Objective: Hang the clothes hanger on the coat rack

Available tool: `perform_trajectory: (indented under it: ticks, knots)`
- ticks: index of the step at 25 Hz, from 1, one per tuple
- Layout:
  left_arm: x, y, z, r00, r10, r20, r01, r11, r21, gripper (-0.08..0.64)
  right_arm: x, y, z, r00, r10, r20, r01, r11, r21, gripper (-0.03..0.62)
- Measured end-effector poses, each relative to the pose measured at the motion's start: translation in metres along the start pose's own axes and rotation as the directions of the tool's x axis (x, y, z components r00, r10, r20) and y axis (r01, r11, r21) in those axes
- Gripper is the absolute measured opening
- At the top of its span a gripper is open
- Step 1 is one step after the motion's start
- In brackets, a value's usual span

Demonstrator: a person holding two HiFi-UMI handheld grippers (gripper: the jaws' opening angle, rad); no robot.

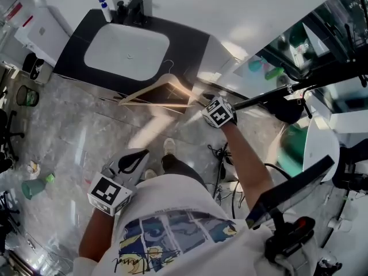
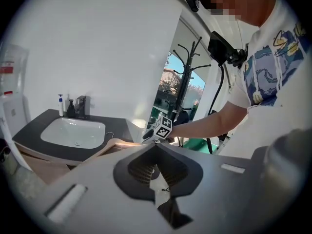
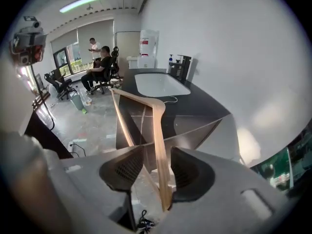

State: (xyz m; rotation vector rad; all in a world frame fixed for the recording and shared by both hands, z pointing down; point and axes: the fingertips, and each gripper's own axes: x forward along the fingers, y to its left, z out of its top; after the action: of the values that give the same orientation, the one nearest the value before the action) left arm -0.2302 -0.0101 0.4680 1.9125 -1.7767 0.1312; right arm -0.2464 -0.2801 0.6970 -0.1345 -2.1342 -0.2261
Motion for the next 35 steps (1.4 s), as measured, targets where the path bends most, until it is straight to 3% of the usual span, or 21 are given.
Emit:
perform_trajectory:
  ticks: [5, 8, 12, 15, 17, 19, 21, 25, 35]
  knots:
    - [0.017, 0.014, 0.005, 0.999, 0.039, -0.038, -0.040, 0.999, -0.033, 0.002, 0.038, -0.013, -0.015, 0.990, 0.126, -0.055, -0.122, 0.990, 0.075, 0.209]
    - [0.023, 0.021, 0.001, 0.997, 0.058, -0.052, -0.061, 0.997, -0.056, 0.002, 0.057, -0.012, -0.027, 0.965, 0.254, -0.068, -0.239, 0.955, 0.174, 0.210]
    - [0.029, 0.027, -0.001, 0.995, 0.076, -0.059, -0.081, 0.993, -0.082, 0.002, 0.071, -0.003, -0.033, 0.885, 0.466, -0.020, -0.435, 0.839, 0.327, 0.210]
    - [0.031, 0.033, -0.003, 0.994, 0.093, -0.062, -0.098, 0.991, -0.089, 0.002, 0.074, 0.008, -0.034, 0.802, 0.597, 0.023, -0.554, 0.730, 0.400, 0.182]
    - [0.031, 0.038, -0.004, 0.992, 0.104, -0.065, -0.110, 0.989, -0.099, 0.002, 0.071, 0.019, -0.029, 0.738, 0.671, 0.066, -0.628, 0.648, 0.430, 0.091]
    - [0.032, 0.041, -0.003, 0.992, 0.108, -0.069, -0.115, 0.988, -0.107, 0.002, 0.066, 0.028, -0.028, 0.696, 0.713, 0.083, -0.667, 0.600, 0.442, 0.055]
    - [0.034, 0.041, 0.001, 0.992, 0.102, -0.073, -0.109, 0.988, -0.107, 0.002, 0.062, 0.032, -0.032, 0.692, 0.718, 0.072, -0.668, 0.600, 0.440, 0.051]
    - [0.037, 0.037, 0.006, 0.995, 0.069, -0.077, -0.076, 0.993, -0.086, 0.002, 0.047, 0.031, -0.031, 0.724, 0.674, 0.148, -0.656, 0.606, 0.450, 0.044]
    - [0.028, 0.011, 0.000, 0.997, -0.053, -0.065, 0.051, 0.999, -0.019, 0.002, -0.032, 0.040, -0.011, 0.811, 0.482, 0.332, -0.585, 0.693, 0.422, 0.012]
